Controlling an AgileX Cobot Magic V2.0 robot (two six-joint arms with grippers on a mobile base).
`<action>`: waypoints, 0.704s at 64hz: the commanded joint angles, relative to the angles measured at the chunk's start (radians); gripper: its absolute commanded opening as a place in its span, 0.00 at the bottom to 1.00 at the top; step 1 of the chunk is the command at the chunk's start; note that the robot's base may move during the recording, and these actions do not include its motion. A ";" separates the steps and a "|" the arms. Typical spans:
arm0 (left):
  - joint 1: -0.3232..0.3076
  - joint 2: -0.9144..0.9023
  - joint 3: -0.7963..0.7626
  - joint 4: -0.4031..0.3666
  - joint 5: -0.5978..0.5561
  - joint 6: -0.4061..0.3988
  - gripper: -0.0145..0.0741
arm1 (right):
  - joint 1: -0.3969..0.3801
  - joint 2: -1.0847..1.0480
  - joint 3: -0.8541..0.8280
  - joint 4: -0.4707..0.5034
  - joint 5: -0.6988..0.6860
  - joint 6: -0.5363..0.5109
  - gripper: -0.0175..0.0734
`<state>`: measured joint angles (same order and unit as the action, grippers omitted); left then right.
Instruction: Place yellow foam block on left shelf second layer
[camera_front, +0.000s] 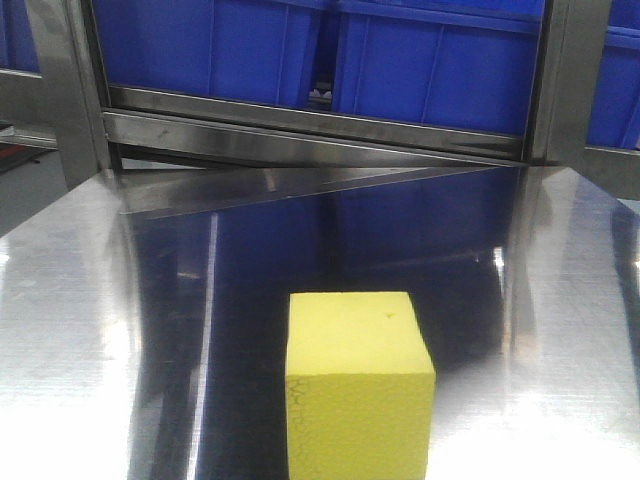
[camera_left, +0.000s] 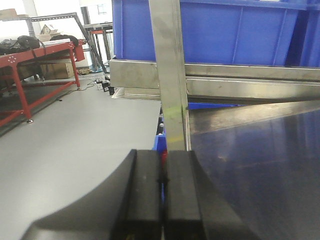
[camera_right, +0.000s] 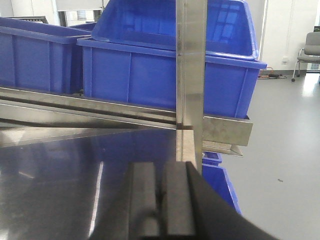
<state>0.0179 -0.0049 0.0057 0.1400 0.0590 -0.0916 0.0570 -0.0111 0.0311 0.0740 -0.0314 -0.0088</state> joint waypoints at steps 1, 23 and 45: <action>-0.007 -0.022 0.025 -0.006 -0.081 -0.005 0.32 | 0.003 -0.018 -0.022 -0.008 -0.091 -0.005 0.25; -0.007 -0.022 0.025 -0.006 -0.081 -0.005 0.32 | 0.003 -0.018 -0.022 -0.008 -0.091 -0.005 0.25; -0.007 -0.022 0.025 -0.006 -0.081 -0.005 0.32 | 0.003 -0.018 -0.022 -0.008 -0.091 -0.005 0.25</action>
<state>0.0179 -0.0049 0.0057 0.1400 0.0590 -0.0916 0.0570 -0.0111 0.0311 0.0740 -0.0314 -0.0088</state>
